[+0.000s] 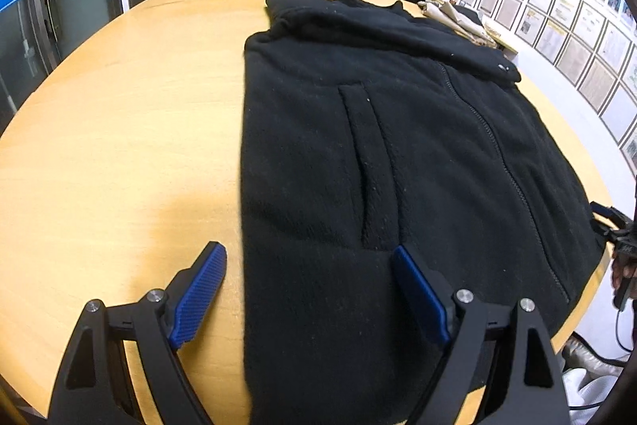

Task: Fold clothes
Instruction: 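Move both grippers to the hem of the narrowed jacket, then grasp the jacket hem with the left gripper while the right gripper grasps it too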

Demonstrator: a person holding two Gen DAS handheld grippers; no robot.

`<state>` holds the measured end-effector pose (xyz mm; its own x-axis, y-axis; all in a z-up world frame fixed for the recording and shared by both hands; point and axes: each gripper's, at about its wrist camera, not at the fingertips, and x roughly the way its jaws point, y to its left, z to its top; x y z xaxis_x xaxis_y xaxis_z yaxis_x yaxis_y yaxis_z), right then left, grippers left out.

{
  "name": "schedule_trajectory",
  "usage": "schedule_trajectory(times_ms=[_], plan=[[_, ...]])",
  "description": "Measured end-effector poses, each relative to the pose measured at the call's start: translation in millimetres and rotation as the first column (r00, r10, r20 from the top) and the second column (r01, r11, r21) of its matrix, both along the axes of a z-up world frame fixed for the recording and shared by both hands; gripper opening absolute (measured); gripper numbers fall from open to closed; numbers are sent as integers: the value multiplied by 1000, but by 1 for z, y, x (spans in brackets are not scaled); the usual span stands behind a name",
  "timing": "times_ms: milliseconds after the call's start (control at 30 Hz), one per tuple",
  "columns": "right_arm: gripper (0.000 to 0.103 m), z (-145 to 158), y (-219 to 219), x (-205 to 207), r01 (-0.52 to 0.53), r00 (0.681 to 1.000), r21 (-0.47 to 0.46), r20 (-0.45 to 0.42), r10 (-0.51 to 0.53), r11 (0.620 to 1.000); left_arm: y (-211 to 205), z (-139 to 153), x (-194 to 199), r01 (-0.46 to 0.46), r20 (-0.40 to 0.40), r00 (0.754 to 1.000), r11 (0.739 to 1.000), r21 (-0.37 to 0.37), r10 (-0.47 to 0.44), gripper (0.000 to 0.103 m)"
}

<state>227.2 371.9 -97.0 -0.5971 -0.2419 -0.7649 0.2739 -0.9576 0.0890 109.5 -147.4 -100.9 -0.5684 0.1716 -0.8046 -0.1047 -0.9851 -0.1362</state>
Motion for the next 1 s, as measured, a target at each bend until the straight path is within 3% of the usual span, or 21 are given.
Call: schedule_trajectory(times_ms=[267,433,467,533,567,600,667,833,1000], plan=[[90,-2,-7,7,26,999,13,-34,-25,1000,-5,0,5,5,28,1000,1000,10,-5,97],[75,1,-11,1,1,1000,4,-15,-1,1000,-1,1,11,37,56,998,998,49,-40,95],[69,2,-13,0,-7,1000,2,-10,7,1000,1,2,13,49,64,997,997,64,-53,91],[57,3,-16,1,-28,1000,-1,-1,28,1000,4,3,17,70,77,994,994,87,-77,71],[44,4,-18,2,-39,999,-3,4,39,999,5,4,19,70,82,994,994,83,-77,52],[28,4,-19,2,-47,999,-7,11,47,999,3,4,21,66,89,993,994,87,-73,41],[18,4,-19,5,-58,998,-16,31,58,998,-3,4,26,55,109,992,991,119,-68,26],[11,13,-19,38,-142,984,-81,93,149,987,-13,10,62,77,141,985,984,159,-100,17],[10,41,-12,79,-176,979,-213,68,194,961,-17,30,99,103,129,982,967,235,-136,15]])
